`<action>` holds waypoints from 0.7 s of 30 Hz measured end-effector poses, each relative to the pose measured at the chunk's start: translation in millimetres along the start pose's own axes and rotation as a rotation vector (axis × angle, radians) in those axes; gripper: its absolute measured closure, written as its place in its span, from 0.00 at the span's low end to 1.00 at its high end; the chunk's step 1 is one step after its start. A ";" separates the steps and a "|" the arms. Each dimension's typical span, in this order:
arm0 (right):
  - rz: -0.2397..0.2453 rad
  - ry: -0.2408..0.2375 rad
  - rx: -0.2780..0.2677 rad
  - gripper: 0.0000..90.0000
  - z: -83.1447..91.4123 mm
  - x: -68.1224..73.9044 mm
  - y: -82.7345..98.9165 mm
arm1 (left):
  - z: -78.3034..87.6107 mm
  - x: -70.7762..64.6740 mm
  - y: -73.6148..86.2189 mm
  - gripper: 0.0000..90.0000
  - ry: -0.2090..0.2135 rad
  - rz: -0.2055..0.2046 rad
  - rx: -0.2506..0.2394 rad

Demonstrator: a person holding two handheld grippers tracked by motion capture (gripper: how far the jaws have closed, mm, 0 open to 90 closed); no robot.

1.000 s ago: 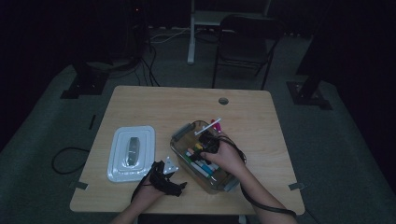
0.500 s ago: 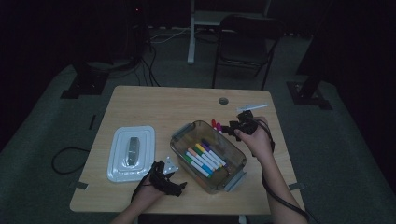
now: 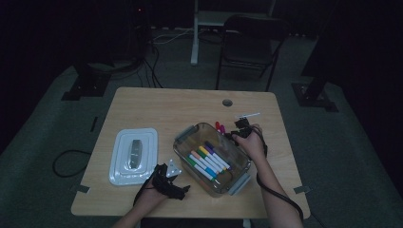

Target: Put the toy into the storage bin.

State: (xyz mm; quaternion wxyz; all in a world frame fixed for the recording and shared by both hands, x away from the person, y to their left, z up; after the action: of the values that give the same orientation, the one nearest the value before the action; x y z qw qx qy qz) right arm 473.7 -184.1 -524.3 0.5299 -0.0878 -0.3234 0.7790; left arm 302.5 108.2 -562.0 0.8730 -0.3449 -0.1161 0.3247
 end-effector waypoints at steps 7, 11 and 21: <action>-0.005 0.034 0.045 0.71 -19.2 -2.7 0.2 | 0.0 0.0 0.0 0.01 0.000 0.000 0.000; -0.042 0.057 0.060 0.85 -15.5 -11.0 0.4 | 0.0 0.0 0.0 0.01 0.000 0.000 0.000; -0.107 0.052 -0.024 0.85 35.7 -20.3 -9.8 | 0.0 0.0 0.0 0.01 0.000 0.000 0.000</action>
State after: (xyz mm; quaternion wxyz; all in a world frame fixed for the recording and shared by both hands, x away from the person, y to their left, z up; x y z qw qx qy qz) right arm 472.7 -214.5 -494.9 0.5778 -0.0970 -0.3230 0.7432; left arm 302.5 108.2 -562.0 0.8729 -0.3450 -0.1161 0.3248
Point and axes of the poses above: each handheld gripper's, and its own axes: z roughly backward along the jaws, y roughly out of its underside, x roughly to its left, the point moved 2 cm from there along -z, roughly forward along the jaws, and after that the axes turned 3 degrees about y, right-handed, at the moved point
